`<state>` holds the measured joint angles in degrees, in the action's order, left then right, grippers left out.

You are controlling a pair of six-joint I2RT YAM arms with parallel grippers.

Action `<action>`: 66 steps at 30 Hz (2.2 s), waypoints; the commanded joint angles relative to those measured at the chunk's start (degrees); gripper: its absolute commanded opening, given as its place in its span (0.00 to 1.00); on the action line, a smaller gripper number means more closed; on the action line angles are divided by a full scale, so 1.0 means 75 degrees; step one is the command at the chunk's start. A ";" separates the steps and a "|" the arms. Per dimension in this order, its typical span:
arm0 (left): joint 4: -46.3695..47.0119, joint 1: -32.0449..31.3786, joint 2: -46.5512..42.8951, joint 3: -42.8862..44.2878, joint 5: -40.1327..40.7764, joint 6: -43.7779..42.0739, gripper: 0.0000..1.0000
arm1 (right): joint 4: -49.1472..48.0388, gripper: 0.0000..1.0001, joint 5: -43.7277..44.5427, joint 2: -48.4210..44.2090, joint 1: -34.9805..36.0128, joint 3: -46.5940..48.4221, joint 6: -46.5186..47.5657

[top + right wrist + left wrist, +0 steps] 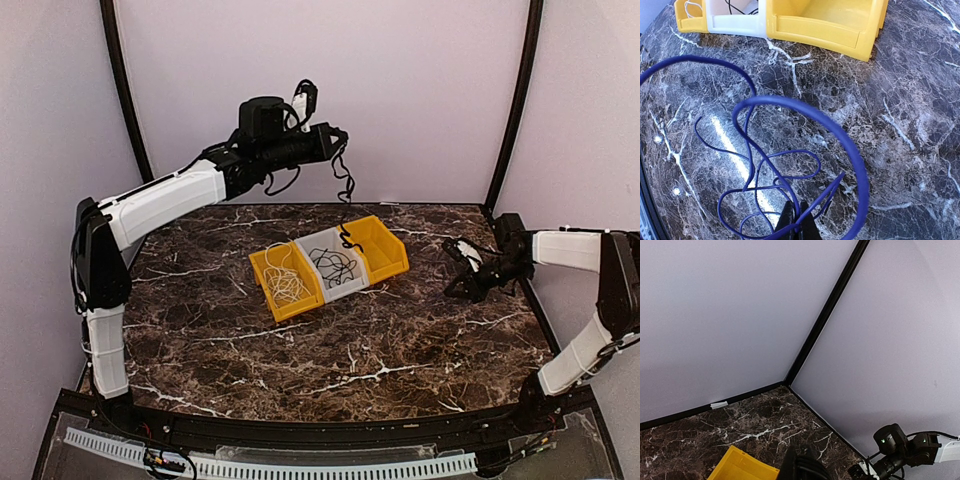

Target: Untangle the cables

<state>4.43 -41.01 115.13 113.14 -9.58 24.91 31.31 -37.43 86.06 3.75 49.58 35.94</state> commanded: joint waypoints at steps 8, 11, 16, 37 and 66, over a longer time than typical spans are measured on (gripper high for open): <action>-0.0283 0.0017 -0.0590 -0.0184 0.0684 -0.0365 0.00 | -0.0110 0.00 -0.0087 0.0127 0.0004 -0.0083 -0.0042; -0.0652 0.0072 -0.0503 -0.0509 0.1140 -0.0396 0.00 | -0.0100 0.00 -0.0062 0.0127 0.0004 -0.0101 -0.0035; -0.0846 0.0269 -0.0437 -0.1328 0.1542 -0.0323 0.00 | -0.0091 0.00 -0.0069 0.0179 -0.0002 -0.0109 -0.0035; -0.1349 0.0435 0.2030 -0.0805 -0.1058 0.0588 0.00 | -0.0039 0.00 -0.0115 0.0394 -0.0002 -0.0079 -0.0080; -0.5141 0.0292 0.0516 0.0033 0.1891 -0.1228 0.57 | 0.0130 0.02 0.0021 0.0268 0.0001 0.0022 -0.0010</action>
<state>-23.94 -38.52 123.15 110.78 -4.05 22.09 31.75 -37.39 88.84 3.75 49.36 35.73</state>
